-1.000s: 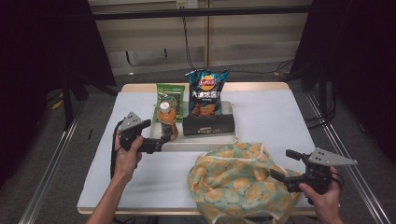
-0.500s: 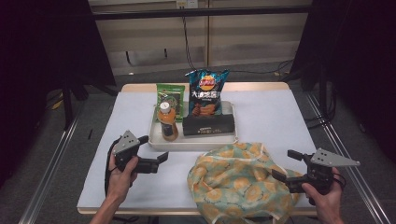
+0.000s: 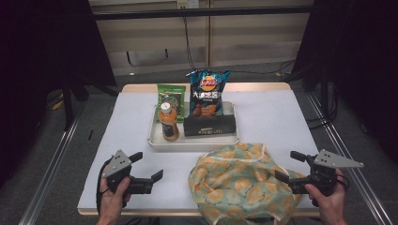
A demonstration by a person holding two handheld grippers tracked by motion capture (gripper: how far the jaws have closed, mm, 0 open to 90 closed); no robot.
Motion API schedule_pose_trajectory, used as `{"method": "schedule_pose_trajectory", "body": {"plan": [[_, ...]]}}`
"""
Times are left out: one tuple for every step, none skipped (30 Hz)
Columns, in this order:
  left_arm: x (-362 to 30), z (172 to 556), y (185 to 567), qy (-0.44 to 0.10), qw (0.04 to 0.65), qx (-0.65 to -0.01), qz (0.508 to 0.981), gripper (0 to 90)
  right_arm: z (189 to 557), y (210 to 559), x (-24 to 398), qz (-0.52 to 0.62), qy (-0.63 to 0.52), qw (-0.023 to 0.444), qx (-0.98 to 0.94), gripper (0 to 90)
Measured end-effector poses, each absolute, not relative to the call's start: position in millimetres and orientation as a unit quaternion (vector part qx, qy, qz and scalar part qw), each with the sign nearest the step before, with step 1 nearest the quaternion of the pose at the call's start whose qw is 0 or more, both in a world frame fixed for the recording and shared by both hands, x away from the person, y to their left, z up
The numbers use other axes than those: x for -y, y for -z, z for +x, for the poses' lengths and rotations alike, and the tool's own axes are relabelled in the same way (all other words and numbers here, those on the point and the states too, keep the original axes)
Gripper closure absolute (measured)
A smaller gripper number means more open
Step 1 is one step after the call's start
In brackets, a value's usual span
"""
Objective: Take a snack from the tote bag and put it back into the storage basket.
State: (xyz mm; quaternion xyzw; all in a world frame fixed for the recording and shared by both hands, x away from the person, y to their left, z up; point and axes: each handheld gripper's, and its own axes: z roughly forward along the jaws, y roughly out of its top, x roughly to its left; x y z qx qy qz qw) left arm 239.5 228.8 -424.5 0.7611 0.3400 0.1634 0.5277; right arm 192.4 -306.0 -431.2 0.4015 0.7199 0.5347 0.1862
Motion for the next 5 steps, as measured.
{"method": "schedule_pose_trajectory", "body": {"plan": [[-229.9,239.1,426.5,-0.168,0.525,-0.34,0.762,1.9,192.2,431.3,306.1,0.401,-0.534,0.187,-0.72,3.2],[-230.8,238.6,428.1,-0.171,0.521,-0.34,0.764,2.1,192.0,431.7,306.6,0.401,-0.532,0.187,-0.722,3.6],[-231.8,238.1,430.2,-0.169,0.518,-0.343,0.765,2.4,192.1,432.0,307.2,0.4,-0.534,0.188,-0.721,4.1],[-233.1,238.3,432.3,-0.163,0.518,-0.337,0.769,2.5,191.8,432.0,308.4,0.402,-0.534,0.189,-0.719,4.1],[-232.6,238.2,433.6,-0.162,0.516,-0.336,0.771,2.2,191.7,432.0,309.6,0.405,-0.534,0.191,-0.717,4.3]]}}
